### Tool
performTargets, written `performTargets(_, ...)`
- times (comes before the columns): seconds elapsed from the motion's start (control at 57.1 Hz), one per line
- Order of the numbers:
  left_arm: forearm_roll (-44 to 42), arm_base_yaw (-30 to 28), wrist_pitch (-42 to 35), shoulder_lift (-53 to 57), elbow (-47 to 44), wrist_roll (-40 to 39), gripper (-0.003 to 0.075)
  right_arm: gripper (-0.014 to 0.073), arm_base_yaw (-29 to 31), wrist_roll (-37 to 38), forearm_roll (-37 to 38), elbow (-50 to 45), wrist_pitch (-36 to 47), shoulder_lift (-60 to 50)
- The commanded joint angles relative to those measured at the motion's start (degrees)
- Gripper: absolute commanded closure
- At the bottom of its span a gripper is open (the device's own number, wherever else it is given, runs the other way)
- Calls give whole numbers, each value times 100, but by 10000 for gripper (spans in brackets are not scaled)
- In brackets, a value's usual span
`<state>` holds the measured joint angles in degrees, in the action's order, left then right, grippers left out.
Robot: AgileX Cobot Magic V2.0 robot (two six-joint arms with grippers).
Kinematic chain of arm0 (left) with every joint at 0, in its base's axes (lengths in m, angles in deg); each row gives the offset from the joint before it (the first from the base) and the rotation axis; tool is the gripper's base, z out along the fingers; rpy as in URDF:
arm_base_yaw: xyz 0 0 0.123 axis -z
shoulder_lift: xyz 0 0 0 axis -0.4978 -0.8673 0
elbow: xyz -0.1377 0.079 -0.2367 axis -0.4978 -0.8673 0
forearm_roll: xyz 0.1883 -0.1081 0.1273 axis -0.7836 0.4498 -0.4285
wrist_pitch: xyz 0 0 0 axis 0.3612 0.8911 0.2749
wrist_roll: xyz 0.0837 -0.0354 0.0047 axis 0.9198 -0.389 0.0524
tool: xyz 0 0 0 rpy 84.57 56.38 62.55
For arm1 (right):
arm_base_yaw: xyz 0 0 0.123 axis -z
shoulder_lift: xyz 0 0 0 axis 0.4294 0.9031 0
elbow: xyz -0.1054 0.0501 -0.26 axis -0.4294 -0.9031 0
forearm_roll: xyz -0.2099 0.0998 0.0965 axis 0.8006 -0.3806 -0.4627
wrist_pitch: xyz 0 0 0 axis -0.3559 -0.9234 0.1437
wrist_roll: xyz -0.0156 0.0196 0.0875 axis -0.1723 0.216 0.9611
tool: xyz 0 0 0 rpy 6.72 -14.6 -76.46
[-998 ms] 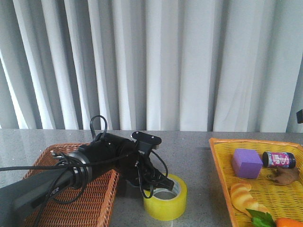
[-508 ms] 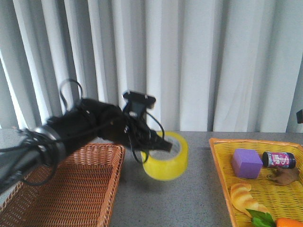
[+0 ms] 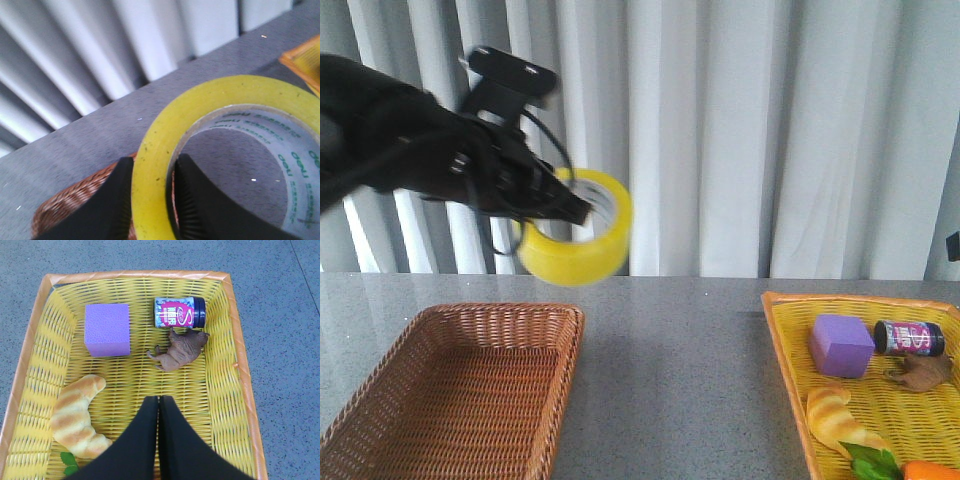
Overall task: Transfer tape with both arms
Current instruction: 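Lift the tape with the left gripper and lower it into the brown basket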
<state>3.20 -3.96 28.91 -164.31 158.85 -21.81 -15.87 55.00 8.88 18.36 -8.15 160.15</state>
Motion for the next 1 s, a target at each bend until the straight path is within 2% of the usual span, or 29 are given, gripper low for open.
performTargets(0.0,-167,-395,-299,524,207,-365,726,601,33,-24,-4,129,288,-172)
performTargets(0.14,-167,-972,-397,834,-266,-378,726,601,33,-24,-4,129,288,-172)
performTargets(0.263,-167,-1375,-710,1017,-1065,-407,726,601,33,-24,-4,129,288,-172)
performTargets(0.525,-59,-1496,-1278,753,-2459,-413,726,601,33,-24,-4,129,288,-172)
performTargets(0.666,430,-1496,-1295,350,-2646,-413,726,601,33,-24,-4,129,288,-172)
performTargets(0.981,436,-1496,-1413,-365,-2646,-1014,707,601,33,-24,-4,129,288,-172)
